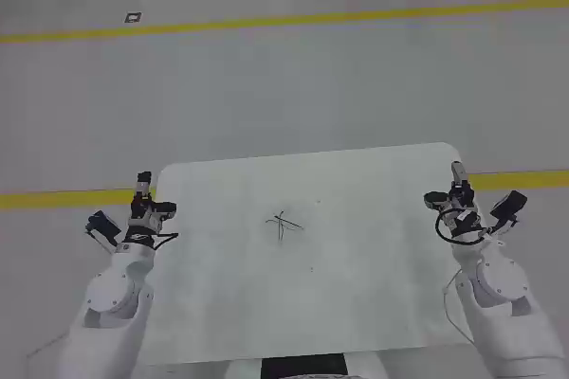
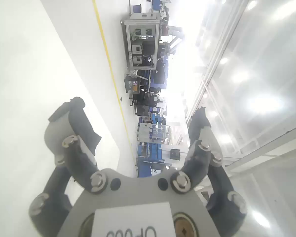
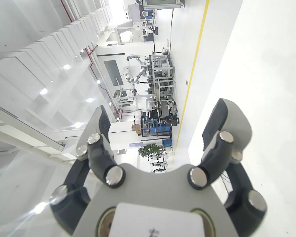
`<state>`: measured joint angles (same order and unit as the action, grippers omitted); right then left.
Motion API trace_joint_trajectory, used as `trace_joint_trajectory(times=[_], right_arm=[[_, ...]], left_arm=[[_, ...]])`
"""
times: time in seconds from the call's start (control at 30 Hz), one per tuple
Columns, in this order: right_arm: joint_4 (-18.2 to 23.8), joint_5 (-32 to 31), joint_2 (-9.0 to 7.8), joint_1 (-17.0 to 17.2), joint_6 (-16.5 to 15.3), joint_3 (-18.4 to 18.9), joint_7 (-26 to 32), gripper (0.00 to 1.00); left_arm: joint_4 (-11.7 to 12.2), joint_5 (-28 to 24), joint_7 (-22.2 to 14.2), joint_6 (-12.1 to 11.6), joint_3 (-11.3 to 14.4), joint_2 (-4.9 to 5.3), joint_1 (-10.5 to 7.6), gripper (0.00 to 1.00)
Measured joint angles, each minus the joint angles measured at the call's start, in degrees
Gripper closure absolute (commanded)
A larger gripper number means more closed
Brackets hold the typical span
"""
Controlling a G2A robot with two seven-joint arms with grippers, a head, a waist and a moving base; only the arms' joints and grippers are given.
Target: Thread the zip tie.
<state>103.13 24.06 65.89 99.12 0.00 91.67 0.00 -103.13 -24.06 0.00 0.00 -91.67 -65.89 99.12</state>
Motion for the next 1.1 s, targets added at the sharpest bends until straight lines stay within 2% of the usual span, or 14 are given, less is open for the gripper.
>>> trace_joint_trajectory(times=[0.03,0.1,0.17,0.3,0.33,0.73,0.8,0.87,0.9,0.97,1.03,1.1], right_arm=[[0.00,0.00,0.00,0.00,0.00,0.00,0.00,0.00],[0.00,0.00,0.00,0.00,0.00,0.00,0.00,0.00],[0.00,0.00,0.00,0.00,0.00,0.00,0.00,0.00],[0.00,0.00,0.00,0.00,0.00,0.00,0.00,0.00],[0.00,0.00,0.00,0.00,0.00,0.00,0.00,0.00],[0.00,0.00,0.00,0.00,0.00,0.00,0.00,0.00],[0.00,0.00,0.00,0.00,0.00,0.00,0.00,0.00],[0.00,0.00,0.00,0.00,0.00,0.00,0.00,0.00],[0.00,0.00,0.00,0.00,0.00,0.00,0.00,0.00],[0.00,0.00,0.00,0.00,0.00,0.00,0.00,0.00],[0.00,0.00,0.00,0.00,0.00,0.00,0.00,0.00],[0.00,0.00,0.00,0.00,0.00,0.00,0.00,0.00]], left_arm=[[0.00,0.00,0.00,0.00,0.00,0.00,0.00,0.00],[-0.03,0.02,-0.02,0.02,0.03,0.00,-0.03,0.00],[-0.88,1.27,-1.43,1.34,0.80,0.15,-0.89,0.00],[-3.55,6.17,-8.70,10.20,2.27,0.66,-3.10,0.00],[-3.96,6.24,-9.26,10.99,2.28,0.69,-3.24,0.00],[-4.38,6.43,-9.65,10.89,2.60,0.71,-3.64,0.00],[-4.97,7.89,-12.90,12.28,4.25,0.78,-6.00,0.00],[-4.77,6.62,-15.97,14.60,5.27,0.78,-8.30,0.00],[-4.75,5.56,-17.50,16.63,5.93,0.86,-9.74,0.00],[-4.39,6.67,-19.35,19.81,7.34,1.00,-11.64,0.00],[-3.63,9.46,-20.19,20.04,8.98,1.18,-13.31,0.00],[-3.64,11.25,-19.97,19.47,10.14,1.33,-13.92,0.00]])
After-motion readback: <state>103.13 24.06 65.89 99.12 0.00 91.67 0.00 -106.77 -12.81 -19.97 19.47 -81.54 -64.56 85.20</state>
